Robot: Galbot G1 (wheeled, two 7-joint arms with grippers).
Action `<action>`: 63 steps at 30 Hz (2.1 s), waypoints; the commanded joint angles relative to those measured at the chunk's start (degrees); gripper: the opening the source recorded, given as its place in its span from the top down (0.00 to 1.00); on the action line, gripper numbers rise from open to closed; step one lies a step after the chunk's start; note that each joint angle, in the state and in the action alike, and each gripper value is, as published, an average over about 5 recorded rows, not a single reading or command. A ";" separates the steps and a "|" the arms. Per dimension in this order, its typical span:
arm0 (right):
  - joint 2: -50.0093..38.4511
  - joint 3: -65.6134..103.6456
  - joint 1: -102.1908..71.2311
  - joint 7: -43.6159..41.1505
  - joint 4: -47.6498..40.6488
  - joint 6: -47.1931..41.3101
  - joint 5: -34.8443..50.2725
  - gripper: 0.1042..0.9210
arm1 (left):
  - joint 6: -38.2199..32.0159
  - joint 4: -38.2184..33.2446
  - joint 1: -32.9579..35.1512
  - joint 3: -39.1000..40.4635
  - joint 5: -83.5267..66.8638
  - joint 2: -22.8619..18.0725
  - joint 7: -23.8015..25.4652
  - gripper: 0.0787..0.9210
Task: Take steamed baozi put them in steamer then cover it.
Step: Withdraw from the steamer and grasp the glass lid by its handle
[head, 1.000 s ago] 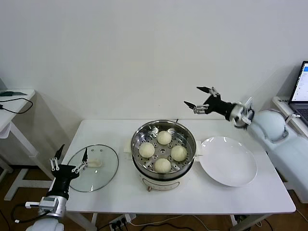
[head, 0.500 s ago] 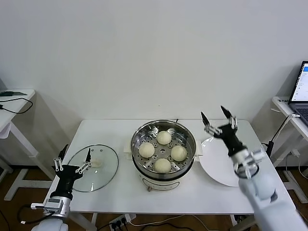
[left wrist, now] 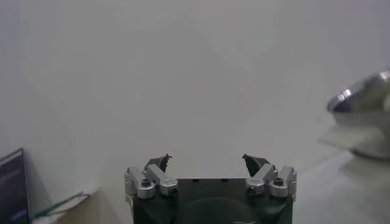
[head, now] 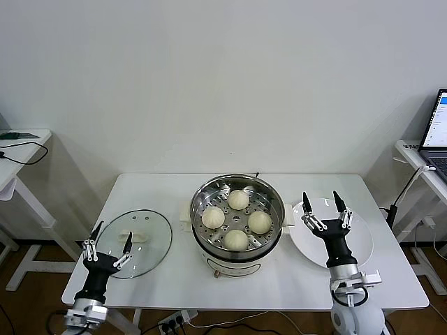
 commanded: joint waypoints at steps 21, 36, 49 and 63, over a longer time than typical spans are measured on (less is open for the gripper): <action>4.78 1.27 -3.54 1.31 -0.71 2.38 -2.37 0.12 | -4.10 20.97 -10.98 -1.75 47.57 2.09 -13.69 0.12; 4.85 1.10 -3.50 1.34 -0.99 2.58 -3.10 0.12 | -2.57 25.93 -17.17 -0.58 49.92 2.43 -13.44 0.12; 5.03 0.72 -3.42 1.40 -1.91 3.10 -4.23 0.12 | -1.63 29.33 -21.04 0.23 51.25 2.51 -13.42 0.12; 5.04 0.56 -3.04 1.39 -3.32 3.76 -5.34 0.12 | -0.90 32.41 -24.47 0.92 52.57 1.77 -14.27 0.12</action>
